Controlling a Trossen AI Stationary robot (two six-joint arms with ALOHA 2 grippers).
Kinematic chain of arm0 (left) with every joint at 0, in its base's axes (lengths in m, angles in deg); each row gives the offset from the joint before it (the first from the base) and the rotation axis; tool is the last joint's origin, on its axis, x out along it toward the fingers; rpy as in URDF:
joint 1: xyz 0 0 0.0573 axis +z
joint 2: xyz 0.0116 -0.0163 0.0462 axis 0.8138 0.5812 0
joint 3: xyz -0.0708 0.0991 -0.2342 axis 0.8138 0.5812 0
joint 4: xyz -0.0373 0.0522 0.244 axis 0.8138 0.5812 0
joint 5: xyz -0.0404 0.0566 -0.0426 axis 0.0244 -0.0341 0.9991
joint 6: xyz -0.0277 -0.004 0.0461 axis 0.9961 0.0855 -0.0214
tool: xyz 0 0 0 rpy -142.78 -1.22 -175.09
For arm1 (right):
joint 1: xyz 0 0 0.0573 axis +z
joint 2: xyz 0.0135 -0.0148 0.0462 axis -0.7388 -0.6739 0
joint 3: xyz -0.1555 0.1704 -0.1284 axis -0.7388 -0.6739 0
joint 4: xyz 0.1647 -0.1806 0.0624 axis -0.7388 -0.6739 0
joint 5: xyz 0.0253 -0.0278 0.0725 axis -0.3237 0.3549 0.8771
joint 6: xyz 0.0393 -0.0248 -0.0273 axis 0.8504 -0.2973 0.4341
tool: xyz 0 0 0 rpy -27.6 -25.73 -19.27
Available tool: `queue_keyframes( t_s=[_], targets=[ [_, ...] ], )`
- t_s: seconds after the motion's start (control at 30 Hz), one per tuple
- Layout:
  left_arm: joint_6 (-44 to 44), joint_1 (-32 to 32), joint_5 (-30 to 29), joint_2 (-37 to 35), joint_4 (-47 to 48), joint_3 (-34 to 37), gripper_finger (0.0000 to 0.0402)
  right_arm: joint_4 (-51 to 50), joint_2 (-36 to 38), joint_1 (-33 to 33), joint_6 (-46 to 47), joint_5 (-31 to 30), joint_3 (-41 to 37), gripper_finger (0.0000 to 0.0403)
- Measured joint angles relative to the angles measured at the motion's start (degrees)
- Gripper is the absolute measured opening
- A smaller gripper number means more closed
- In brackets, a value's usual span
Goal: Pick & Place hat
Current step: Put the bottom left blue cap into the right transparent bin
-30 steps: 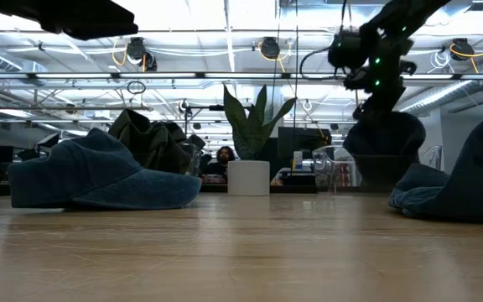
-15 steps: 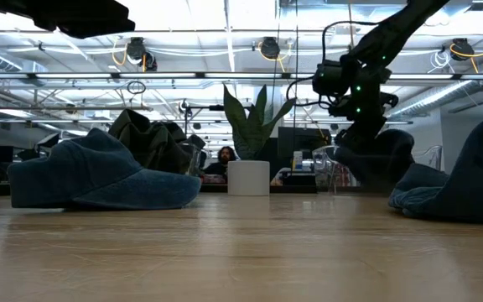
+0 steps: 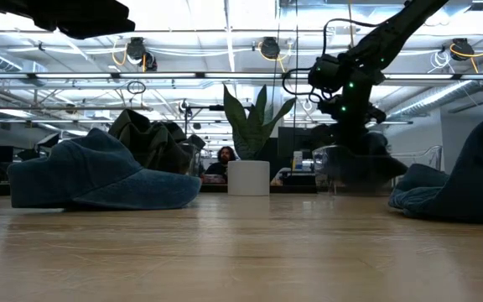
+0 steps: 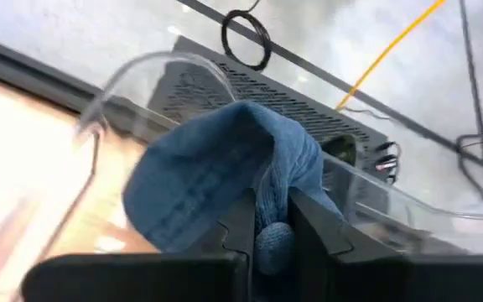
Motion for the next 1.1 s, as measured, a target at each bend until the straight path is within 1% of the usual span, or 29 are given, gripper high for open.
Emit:
queue_keyframes(
  t_s=[0.17, 0.4, 0.63, 0.9, 1.0, 1.1],
  targets=[
    [-0.26, 0.0, 0.0, 0.0, -0.02, 0.0, 0.0324, 2.66, 0.0, 0.0, 1.61, 4.45, 0.0, 0.0069],
    [0.07, 0.0, 0.0, 0.0, -0.01, 0.0, 0.0324, 5.16, 0.49, 0.0, -1.48, 11.47, -0.02, 0.0106],
    [-0.19, 0.0, 0.41, 0.0, 0.0, 0.01, 0.0324, 4.74, 3.92, 0.12, -4.07, 11.6, -0.04, 0.0142],
    [-0.33, 0.0, 0.98, 0.0, -0.02, 0.02, 0.0324, 1.88, 12.32, 0.11, -4.55, 11.83, -0.04, 0.018],
    [-0.38, 0.0, 1.01, 0.0, -0.02, 0.02, 0.0324, -2.08, 15.48, 0.13, -2.87, 11.38, -0.03, 0.0181],
    [-0.47, 0.0, 1.01, 0.0, -0.04, 0.02, 0.0324, -8.8, 17.25, 0.12, 0.15, 9.58, -0.02, 0.017]
  ],
)
